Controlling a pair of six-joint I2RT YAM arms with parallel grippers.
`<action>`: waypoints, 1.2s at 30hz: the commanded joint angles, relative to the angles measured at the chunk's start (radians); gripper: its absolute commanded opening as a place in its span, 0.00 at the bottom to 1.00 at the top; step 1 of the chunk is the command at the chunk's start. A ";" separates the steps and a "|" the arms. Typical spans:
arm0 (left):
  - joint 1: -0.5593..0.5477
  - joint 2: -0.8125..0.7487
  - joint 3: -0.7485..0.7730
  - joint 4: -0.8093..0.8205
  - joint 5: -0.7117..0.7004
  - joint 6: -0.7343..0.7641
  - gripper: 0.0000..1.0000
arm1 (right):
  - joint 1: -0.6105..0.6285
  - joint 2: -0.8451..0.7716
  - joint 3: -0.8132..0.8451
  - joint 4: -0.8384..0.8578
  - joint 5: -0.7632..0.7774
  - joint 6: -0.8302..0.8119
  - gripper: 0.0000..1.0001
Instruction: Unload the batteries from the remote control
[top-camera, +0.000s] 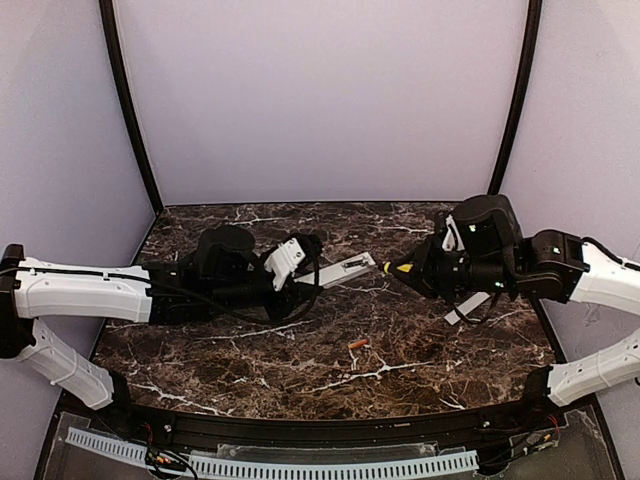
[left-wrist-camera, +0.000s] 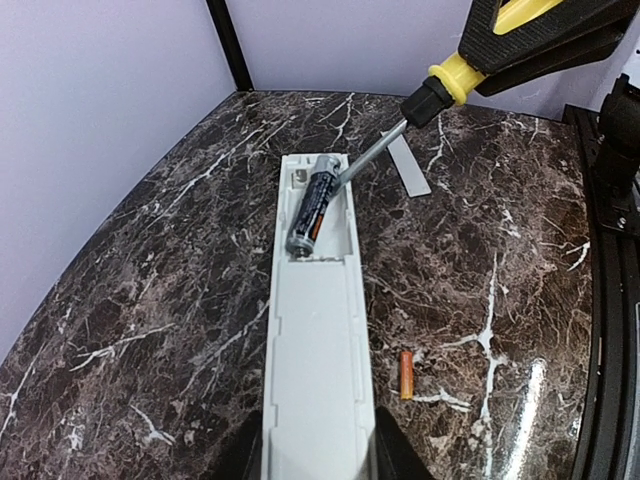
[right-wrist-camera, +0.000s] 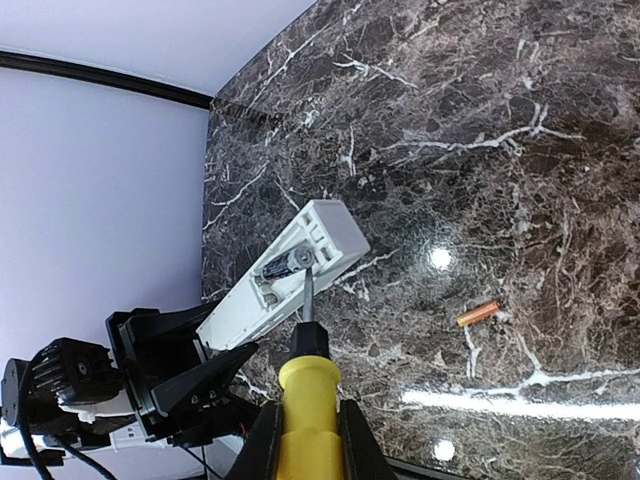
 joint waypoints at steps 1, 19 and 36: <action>-0.059 0.005 -0.004 0.073 0.043 -0.020 0.00 | -0.008 -0.047 -0.106 -0.037 0.003 0.061 0.00; -0.083 0.093 -0.085 0.180 -0.001 -0.286 0.00 | -0.007 -0.100 -0.279 0.009 -0.119 0.060 0.00; -0.112 0.152 -0.093 0.198 -0.011 -0.331 0.00 | 0.023 -0.053 -0.324 0.131 -0.193 0.047 0.00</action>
